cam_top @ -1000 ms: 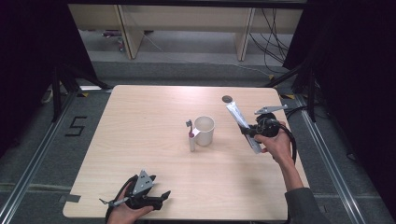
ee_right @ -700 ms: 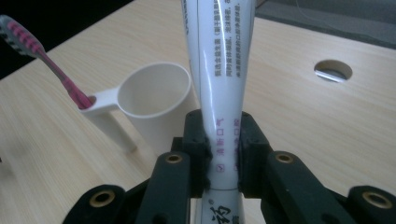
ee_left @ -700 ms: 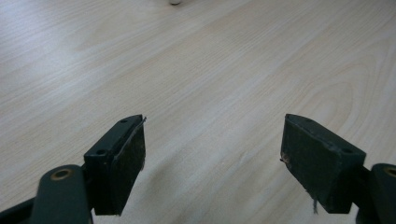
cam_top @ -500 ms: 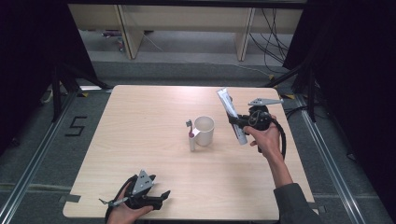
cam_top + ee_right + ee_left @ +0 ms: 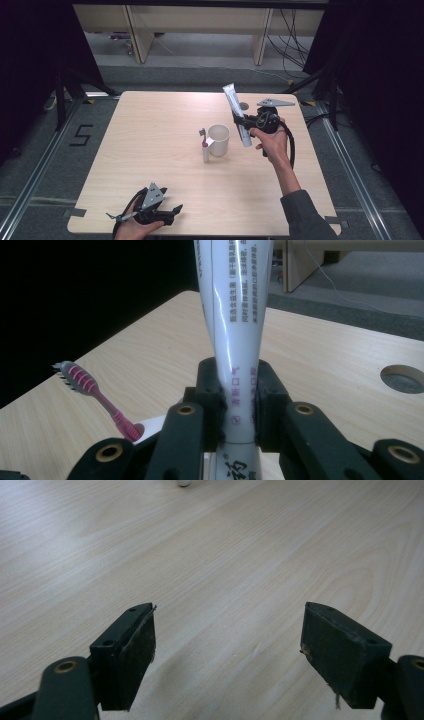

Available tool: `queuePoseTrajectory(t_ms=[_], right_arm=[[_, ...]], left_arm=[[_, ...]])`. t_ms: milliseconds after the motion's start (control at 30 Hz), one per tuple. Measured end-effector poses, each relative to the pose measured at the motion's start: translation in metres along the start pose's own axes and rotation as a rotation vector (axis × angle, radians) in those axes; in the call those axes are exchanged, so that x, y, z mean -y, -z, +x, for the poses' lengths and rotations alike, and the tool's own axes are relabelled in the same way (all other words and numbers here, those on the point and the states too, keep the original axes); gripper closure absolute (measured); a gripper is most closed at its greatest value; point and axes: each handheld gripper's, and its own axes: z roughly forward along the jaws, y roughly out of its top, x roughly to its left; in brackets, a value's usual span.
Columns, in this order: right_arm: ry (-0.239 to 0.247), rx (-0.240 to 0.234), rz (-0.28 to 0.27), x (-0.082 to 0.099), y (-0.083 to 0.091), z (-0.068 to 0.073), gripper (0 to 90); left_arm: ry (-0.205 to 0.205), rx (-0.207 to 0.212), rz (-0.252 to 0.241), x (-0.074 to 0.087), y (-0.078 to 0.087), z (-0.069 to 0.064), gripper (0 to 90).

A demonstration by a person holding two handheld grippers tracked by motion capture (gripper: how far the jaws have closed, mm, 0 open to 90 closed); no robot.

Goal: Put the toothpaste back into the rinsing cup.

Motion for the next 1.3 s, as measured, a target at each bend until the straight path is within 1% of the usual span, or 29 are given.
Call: queuePoseTrajectory(t_ms=[200, 233, 300, 333, 400, 433, 467, 533, 567, 600, 633, 667, 700, 733, 800, 833, 867, 900, 967, 1000, 1033, 1067, 1100, 1133, 1167, 1200, 1233, 1267, 1300], right_arm=[[-0.012, 0.007, -0.009, -0.002, -0.005, 0.002, 77.5], [0.005, 0.008, -0.023, -0.003, -0.007, 0.001, 77.5], [0.013, 0.0, -0.022, -0.004, -0.008, 0.001, 77.6], [0.0, -0.003, -0.024, -0.005, -0.01, 0.003, 77.5], [0.019, 0.005, -0.04, -0.008, -0.012, 0.003, 77.5], [-0.005, -0.009, -0.043, -0.01, -0.015, 0.006, 77.6], [0.016, -0.005, -0.05, -0.011, -0.017, 0.005, 77.5], [0.016, -0.006, -0.06, -0.012, -0.018, 0.006, 77.6], [0.019, -0.012, -0.075, -0.013, -0.023, 0.007, 77.6], [-0.007, -0.006, -0.068, -0.014, -0.024, 0.01, 77.6], [-0.007, -0.006, -0.068, -0.014, -0.024, 0.01, 77.6], [0.021, -0.006, -0.077, -0.015, -0.027, 0.008, 77.5], [0.025, -0.009, -0.075, -0.015, -0.03, 0.008, 77.5], [0.01, -0.013, -0.076, -0.016, -0.031, 0.009, 77.6], [0.023, -0.016, -0.087, -0.017, -0.035, 0.01, 77.6], [-0.011, -0.034, -0.089, -0.017, -0.038, 0.012, 77.5], [-0.014, -0.032, -0.089, -0.018, -0.042, 0.013, 77.5], [0.002, -0.031, -0.096, -0.019, -0.045, 0.013, 77.5], [-0.004, -0.03, -0.093, -0.019, -0.047, 0.013, 77.5], [0.008, -0.019, -0.1, -0.018, -0.052, 0.013, 77.5], [-0.006, -0.033, -0.098, -0.017, -0.055, 0.013, 77.5], [-0.011, -0.032, -0.099, -0.016, -0.057, 0.013, 77.5], [-0.011, -0.035, -0.098, -0.015, -0.058, 0.012, 77.4], [-0.011, -0.035, -0.098, -0.015, -0.058, 0.012, 77.4], [-0.006, -0.032, -0.098, -0.015, -0.06, 0.012, 77.4], [-0.014, -0.034, -0.093, -0.014, -0.063, 0.012, 77.4], [-0.008, -0.015, -0.088, -0.013, -0.064, 0.013, 77.4], [0.0, -0.011, -0.093, -0.012, -0.065, 0.012, 77.4], [-0.014, -0.029, -0.098, -0.011, -0.067, 0.012, 77.4]], left_arm=[[-0.009, -0.003, 0.008, 0.0, 0.0, 0.0, 21.6], [0.001, 0.005, 0.0, 0.0, 0.0, 0.0, 21.6], [-0.009, -0.004, 0.009, 0.0, 0.0, 0.001, 21.6], [-0.011, -0.003, 0.009, 0.0, 0.0, 0.001, 21.6], [-0.004, 0.003, 0.0, 0.0, 0.0, 0.0, 21.6], [0.001, 0.008, -0.005, 0.0, 0.0, 0.0, 21.6], [0.0, 0.011, -0.003, 0.0, 0.0, 0.0, 21.6], [-0.001, 0.008, 0.001, 0.0, 0.0, -0.001, 21.6], [-0.001, 0.009, 0.0, 0.0, 0.0, -0.001, 21.6], [-0.001, 0.009, 0.0, 0.0, 0.0, -0.001, 21.6], [-0.002, 0.008, -0.002, -0.001, 0.0, -0.001, 21.6], [0.0, 0.008, -0.009, 0.0, 0.0, -0.001, 21.6], [-0.001, 0.011, -0.011, 0.0, 0.0, 0.0, 21.6], [-0.005, 0.003, 0.002, -0.001, 0.001, -0.001, 21.6], [-0.003, 0.007, -0.002, -0.001, 0.0, -0.001, 21.6], [-0.003, 0.008, 0.0, -0.001, 0.0, -0.001, 21.6], [-0.003, 0.008, 0.0, -0.001, 0.0, -0.001, 21.6], [-0.002, 0.007, -0.001, -0.001, 0.0, -0.001, 21.6], [0.011, 0.006, -0.013, 0.0, -0.001, -0.003, 21.6], [-0.005, 0.003, 0.0, -0.001, 0.001, 0.0, 21.6], [-0.005, 0.003, 0.0, -0.001, 0.001, 0.0, 21.6], [0.015, 0.015, -0.015, -0.001, 0.0, -0.001, 21.6], [0.029, 0.01, -0.025, -0.001, 0.001, -0.002, 21.6], [0.029, 0.01, -0.025, -0.001, 0.001, -0.002, 21.6], [0.013, 0.006, -0.014, -0.001, 0.001, -0.001, 21.6], [0.015, 0.006, -0.014, -0.001, 0.002, -0.001, 21.6], [0.013, 0.006, -0.013, -0.001, 0.002, -0.001, 21.6], [0.029, 0.012, -0.025, -0.001, 0.001, -0.002, 21.6], [0.027, 0.015, -0.029, -0.001, 0.001, -0.001, 21.6]])
